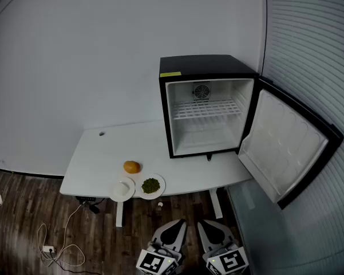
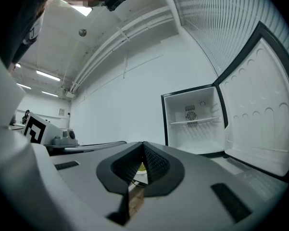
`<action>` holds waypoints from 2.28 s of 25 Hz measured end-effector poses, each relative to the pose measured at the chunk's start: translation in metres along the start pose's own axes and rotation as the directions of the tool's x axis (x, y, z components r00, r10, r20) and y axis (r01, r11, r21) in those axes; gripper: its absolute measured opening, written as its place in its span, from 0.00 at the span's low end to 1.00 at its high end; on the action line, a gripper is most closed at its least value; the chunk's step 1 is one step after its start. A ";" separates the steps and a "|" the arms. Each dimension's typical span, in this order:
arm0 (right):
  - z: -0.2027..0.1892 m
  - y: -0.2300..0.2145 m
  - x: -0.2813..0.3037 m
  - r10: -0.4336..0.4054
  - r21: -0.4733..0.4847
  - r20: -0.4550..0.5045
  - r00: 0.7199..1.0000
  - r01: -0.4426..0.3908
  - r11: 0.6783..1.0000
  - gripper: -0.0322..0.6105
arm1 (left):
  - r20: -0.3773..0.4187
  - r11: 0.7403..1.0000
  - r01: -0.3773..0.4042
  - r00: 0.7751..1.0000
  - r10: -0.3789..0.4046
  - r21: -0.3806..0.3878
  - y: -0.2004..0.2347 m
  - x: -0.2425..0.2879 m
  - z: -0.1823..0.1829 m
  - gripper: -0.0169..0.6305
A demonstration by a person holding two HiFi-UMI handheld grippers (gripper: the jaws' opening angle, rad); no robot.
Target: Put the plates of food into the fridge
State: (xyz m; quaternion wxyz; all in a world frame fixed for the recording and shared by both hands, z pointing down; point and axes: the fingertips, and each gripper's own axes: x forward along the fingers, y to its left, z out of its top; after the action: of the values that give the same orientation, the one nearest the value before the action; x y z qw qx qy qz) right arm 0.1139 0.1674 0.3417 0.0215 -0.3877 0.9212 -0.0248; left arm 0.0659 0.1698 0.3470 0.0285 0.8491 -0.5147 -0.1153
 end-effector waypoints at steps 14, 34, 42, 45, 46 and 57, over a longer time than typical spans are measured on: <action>-0.011 0.012 -0.001 0.049 -0.011 -0.011 0.999 -0.050 0.999 0.06 | 0.017 0.999 -0.052 0.999 0.052 -0.007 0.001 -0.011 -0.004 0.04; -0.011 0.027 -0.007 0.117 -0.019 0.001 0.993 -0.117 0.993 0.06 | 0.021 0.995 -0.099 0.995 0.099 0.016 -0.006 -0.025 -0.007 0.04; -0.015 0.055 0.013 0.160 -0.018 -0.006 0.987 -0.161 0.987 0.06 | 0.038 0.994 -0.111 0.993 0.111 0.015 0.017 -0.039 -0.001 0.04; -0.017 0.065 0.028 0.154 -0.017 -0.009 0.988 -0.154 0.988 0.06 | 0.037 0.994 -0.108 0.994 0.107 0.012 0.033 -0.044 0.002 0.04; -0.018 0.068 0.033 0.150 -0.015 -0.009 0.989 -0.150 0.989 0.06 | 0.036 0.994 -0.108 0.994 0.107 0.013 0.040 -0.046 0.003 0.04; -0.024 0.098 0.094 0.110 -0.022 -0.017 0.994 -0.110 0.994 0.06 | 0.025 0.995 -0.097 0.995 0.096 0.023 0.108 -0.055 0.010 0.04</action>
State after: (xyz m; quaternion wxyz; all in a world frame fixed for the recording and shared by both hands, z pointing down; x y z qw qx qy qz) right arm -0.0229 0.1693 0.3577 0.0114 -0.3364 0.9415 -0.0162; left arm -0.0544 0.1685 0.3646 0.0177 0.8221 -0.5567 -0.1178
